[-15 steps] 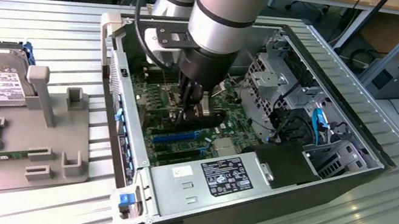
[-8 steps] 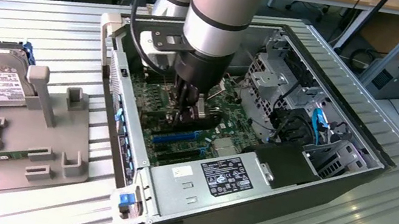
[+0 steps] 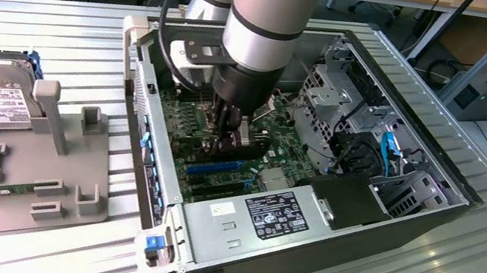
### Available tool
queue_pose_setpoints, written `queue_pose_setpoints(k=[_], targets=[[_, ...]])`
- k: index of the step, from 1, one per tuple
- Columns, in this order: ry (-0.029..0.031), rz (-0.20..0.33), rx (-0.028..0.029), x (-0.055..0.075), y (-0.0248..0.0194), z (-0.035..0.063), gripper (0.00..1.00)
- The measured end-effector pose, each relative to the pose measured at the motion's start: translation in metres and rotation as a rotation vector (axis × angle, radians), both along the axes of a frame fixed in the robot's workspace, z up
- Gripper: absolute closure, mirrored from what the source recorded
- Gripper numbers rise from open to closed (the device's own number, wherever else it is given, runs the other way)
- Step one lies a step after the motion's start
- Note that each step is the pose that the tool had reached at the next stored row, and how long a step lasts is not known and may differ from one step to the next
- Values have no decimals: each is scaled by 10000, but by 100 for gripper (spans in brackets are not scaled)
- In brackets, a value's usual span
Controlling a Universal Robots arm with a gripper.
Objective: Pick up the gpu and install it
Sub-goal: 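Insert the gpu into the slot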
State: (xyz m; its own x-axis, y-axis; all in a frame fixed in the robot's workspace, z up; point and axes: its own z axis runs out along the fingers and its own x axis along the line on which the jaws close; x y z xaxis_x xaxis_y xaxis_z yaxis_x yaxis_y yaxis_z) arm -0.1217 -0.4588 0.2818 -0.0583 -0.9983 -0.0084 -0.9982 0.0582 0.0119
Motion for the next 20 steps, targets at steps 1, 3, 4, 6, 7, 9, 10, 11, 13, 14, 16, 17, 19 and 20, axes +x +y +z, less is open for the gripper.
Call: queue_pose_setpoints(k=[1,3,4,6,7,9,10,11,13,14,16,17,19,20], targets=[[1,-8,-8,0,0,-1,73],[0,-15,-9,0,0,-1,73],[0,-16,-8,0,0,-1,73],[131,-19,-5,-1,1,-5,73],[253,-18,-4,0,1,-6,73],[331,-17,-8,0,0,-4,73],[331,-17,-8,0,0,-4,73],[332,-17,-8,0,0,-4,73],[331,-17,-7,0,0,-5,73],[331,-17,-7,0,0,-5,73],[331,-17,-18,1,1,-6,73],[331,-16,-20,1,0,-8,73],[331,-16,-21,9,2,-15,73],[331,-16,-21,14,4,-22,73]])
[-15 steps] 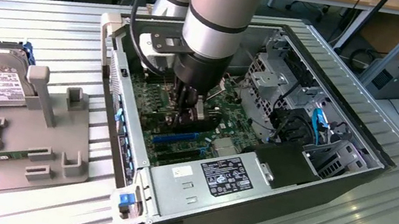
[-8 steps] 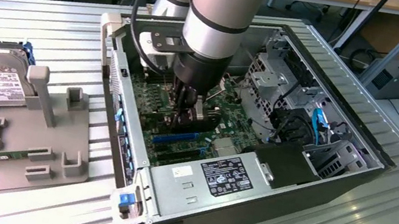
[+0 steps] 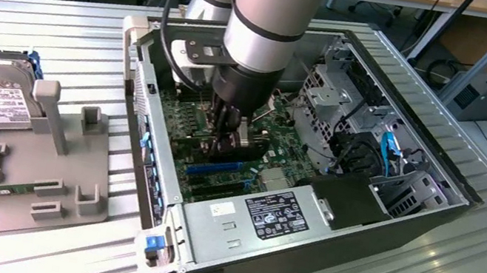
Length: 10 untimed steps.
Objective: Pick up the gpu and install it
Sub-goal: 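Insert the gpu into the slot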
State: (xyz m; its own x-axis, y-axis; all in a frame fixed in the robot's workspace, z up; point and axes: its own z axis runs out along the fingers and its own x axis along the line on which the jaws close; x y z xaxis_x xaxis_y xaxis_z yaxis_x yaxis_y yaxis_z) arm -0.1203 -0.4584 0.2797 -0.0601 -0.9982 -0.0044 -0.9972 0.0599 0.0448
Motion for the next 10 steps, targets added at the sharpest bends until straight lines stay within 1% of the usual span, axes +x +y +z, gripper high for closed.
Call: queue_pose_setpoints(k=[10], targets=[[9,-1,-1,21,7,-108,73]])
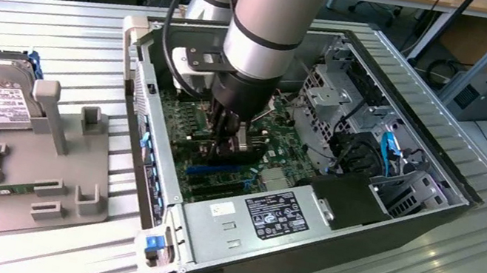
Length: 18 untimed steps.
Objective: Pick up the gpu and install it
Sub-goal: 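Insert the gpu into the slot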
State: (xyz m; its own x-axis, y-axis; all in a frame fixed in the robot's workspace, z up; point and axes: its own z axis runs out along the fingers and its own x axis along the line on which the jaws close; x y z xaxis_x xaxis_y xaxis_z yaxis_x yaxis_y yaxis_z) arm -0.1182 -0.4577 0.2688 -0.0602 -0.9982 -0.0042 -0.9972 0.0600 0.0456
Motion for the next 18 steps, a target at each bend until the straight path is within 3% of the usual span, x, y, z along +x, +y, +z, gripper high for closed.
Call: queue_pose_setpoints(k=[10,18], targets=[[3,0,-47,0,-2,-65,73],[-2,0,-40,0,-2,-43,73]])
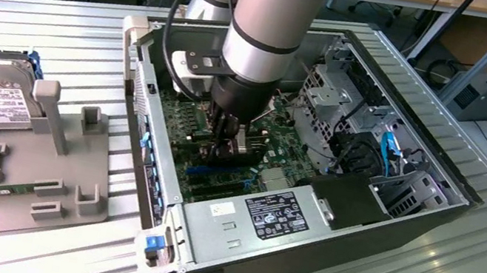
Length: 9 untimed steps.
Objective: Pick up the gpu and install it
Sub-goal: 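Insert the gpu into the slot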
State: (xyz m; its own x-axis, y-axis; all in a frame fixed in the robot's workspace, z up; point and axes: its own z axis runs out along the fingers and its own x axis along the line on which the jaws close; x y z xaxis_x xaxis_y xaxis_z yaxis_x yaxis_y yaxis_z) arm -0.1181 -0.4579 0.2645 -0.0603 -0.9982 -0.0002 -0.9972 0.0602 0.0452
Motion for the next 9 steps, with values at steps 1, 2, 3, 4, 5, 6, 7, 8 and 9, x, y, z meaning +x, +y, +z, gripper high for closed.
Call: queue_pose_setpoints(k=[1,2,3,4,5,6,7,8,9], targets=[[2,1,-4,0,0,13,73],[0,0,-2,0,0,18,73],[1,0,-2,0,0,22,73],[0,1,-2,0,0,25,73],[0,0,-2,0,0,27,73],[1,1,-2,0,0,28,73],[1,1,-3,2,-1,28,73],[2,2,-4,7,-1,29,73],[4,1,-4,14,-1,29,73]])
